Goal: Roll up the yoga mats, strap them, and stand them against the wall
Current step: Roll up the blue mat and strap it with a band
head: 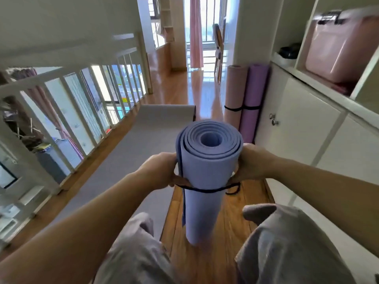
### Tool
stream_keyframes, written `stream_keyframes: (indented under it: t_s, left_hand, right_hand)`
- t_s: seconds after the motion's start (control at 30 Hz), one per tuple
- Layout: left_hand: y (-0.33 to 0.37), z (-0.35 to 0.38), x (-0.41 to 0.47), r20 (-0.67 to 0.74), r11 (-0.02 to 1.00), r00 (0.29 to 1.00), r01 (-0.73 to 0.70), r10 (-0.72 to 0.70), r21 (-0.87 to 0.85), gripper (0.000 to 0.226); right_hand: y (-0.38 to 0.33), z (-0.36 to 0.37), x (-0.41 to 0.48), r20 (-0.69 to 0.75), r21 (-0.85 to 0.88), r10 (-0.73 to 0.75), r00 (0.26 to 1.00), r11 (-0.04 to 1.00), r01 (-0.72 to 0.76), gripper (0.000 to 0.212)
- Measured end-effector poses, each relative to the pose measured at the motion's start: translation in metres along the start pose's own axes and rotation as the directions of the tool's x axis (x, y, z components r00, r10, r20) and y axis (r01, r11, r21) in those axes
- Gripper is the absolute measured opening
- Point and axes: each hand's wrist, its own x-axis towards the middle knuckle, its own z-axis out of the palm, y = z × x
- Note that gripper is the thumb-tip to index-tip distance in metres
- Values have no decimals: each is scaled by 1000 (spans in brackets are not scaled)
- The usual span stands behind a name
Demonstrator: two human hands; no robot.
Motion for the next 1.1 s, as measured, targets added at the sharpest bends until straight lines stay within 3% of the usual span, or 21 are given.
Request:
stream_keyframes:
  t_s: [0.1,0.27,0.43,0.57,0.63,0.8,0.87,0.97,1.03,1.1]
  left_hand:
    - [-13,14,36,17,999,999,32,-32,26,41]
    - [-43,25,86,24,996,999,42,-41,-79,47]
    - [-68,69,117,144,998,988,54,-49,-32,58]
    - [-83,137,132,265,993,959,114,-99,-41,56]
    - [-87,162,138,303,979,945,165,-122,-120,61]
    - [-94,179,153,292,920,948,222,-126,-322,72]
    - [-92,179,156,289,909,951,212,-107,-359,75]
    - [-85,180,160,275,911,957,190,-89,-367,75]
    - [-81,179,162,270,913,958,189,-92,-362,75]
    - [-76,176,161,282,921,954,196,-100,-337,73]
  right_hand:
    - [21,19,30,-13,20,41,999,999,-41,66]
    - [50,27,84,38,182,83,996,979,-88,73]
    - [75,63,110,162,200,108,981,970,-140,82]
    - [93,131,115,253,228,179,951,944,-238,68]
    - [101,156,117,312,320,197,930,899,-298,64]
    - [115,162,118,372,601,287,883,651,-464,58]
    - [118,144,114,295,676,355,887,579,-456,51]
    - [107,101,112,-83,820,487,870,530,-218,39]
    - [92,74,110,-334,806,466,819,592,-8,53]
    - [78,55,104,-455,741,352,818,658,129,75]
